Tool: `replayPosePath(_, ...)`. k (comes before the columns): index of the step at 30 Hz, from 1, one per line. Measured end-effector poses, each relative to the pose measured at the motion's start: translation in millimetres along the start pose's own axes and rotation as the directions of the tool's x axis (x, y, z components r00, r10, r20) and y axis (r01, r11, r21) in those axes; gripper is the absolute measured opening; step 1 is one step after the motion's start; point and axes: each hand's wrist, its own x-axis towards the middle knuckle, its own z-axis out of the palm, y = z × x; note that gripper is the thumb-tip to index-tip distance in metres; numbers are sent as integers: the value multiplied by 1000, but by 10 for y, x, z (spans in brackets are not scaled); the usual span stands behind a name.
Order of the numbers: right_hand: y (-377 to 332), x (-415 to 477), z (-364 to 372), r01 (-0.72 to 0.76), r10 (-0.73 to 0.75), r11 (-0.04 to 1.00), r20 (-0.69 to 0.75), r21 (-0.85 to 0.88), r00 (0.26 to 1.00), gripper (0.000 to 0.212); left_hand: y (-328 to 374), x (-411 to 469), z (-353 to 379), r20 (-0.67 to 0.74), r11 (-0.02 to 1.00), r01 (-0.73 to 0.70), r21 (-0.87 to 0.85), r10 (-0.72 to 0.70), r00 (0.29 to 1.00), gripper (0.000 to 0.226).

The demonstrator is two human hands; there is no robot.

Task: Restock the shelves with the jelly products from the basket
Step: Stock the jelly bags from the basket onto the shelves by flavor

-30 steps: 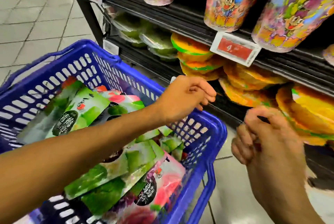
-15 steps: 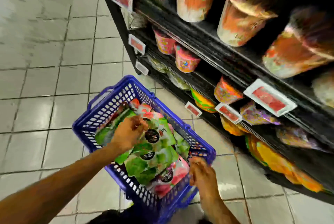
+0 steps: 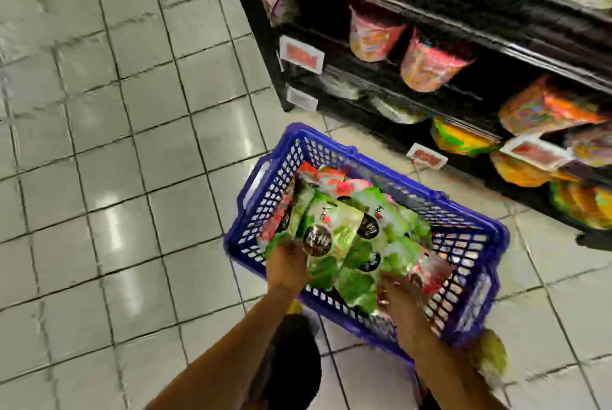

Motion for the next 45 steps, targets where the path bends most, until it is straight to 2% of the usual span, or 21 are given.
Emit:
replayPosePath(3,-144,14,465,102,-104,994,-45,-35,994,18,-129,127,-92,-67,998,-21,-52,17,998,21)
replayPosePath(4,-140,17,609,109,-117,988,-71,-111,991,11,-159,156,-119,-46,999,-37,-28,35,998,27)
replayPosePath(6,-144,37,786,173,-205,932,-70,-318,976,20,-202,249,-131,34,996,-85,-19,85,996,30)
replayPosePath(7,-159,53,865,166,-207,923,-86,-346,974,25,-217,288,-123,75,995,-102,-8,103,992,29)
replayPosePath(10,-146,140,994,109,-180,935,-186,-338,966,32,-252,386,-82,101,974,-196,117,185,978,35)
replayPosePath(13,-79,216,1009,101,-174,925,-170,-366,970,26,-256,506,-70,89,954,-216,209,202,975,40)
replayPosePath(16,27,209,913,201,-270,928,-192,-315,944,23,-170,551,-61,130,936,-208,285,178,976,13)
replayPosePath(18,98,168,814,258,-321,917,-178,-304,930,22,-60,475,-34,109,949,-199,246,177,978,12)
replayPosePath(20,141,113,724,277,-332,918,-170,-284,928,21,95,328,33,99,969,-215,121,204,974,26)
replayPosePath(22,150,73,642,214,-270,952,-274,-218,923,20,207,181,144,132,969,-241,51,233,963,37)
replayPosePath(24,161,53,498,162,-219,973,-447,-162,867,18,251,70,266,218,955,-274,113,245,945,34)
replayPosePath(26,183,41,284,107,-191,977,-518,-186,834,14,236,-12,371,298,918,-333,217,262,918,29)
replayPosePath(28,203,74,78,4,-136,964,-481,-266,866,26,157,-50,453,363,788,-479,386,348,864,20)
replayPosePath(30,268,157,-69,-55,-81,954,-429,-295,900,30,56,-32,504,455,600,-607,521,407,792,36)
replayPosePath(31,285,184,-107,-79,-42,959,-411,-272,911,31,34,0,501,454,616,-630,474,442,774,38)
replayPosePath(33,301,213,-133,-87,29,987,-377,-135,926,33,-19,107,461,344,746,-621,241,532,773,21)
replayPosePath(35,327,213,-129,-31,46,998,-313,54,949,47,-83,221,403,177,805,-585,97,565,806,34)
replayPosePath(38,383,238,-93,-20,56,988,-233,155,971,79,-109,374,317,207,937,-341,-80,351,913,56)
replayPosePath(41,409,296,-43,-62,117,952,-169,299,979,72,-103,570,330,214,995,-81,56,68,975,82)
replayPosePath(43,395,332,-21,-108,161,928,-125,357,979,76,-81,657,298,155,950,-23,313,-27,988,105)
replayPosePath(45,389,354,-23,-145,199,918,-113,369,973,77,-107,694,267,195,923,-27,383,-52,979,101)
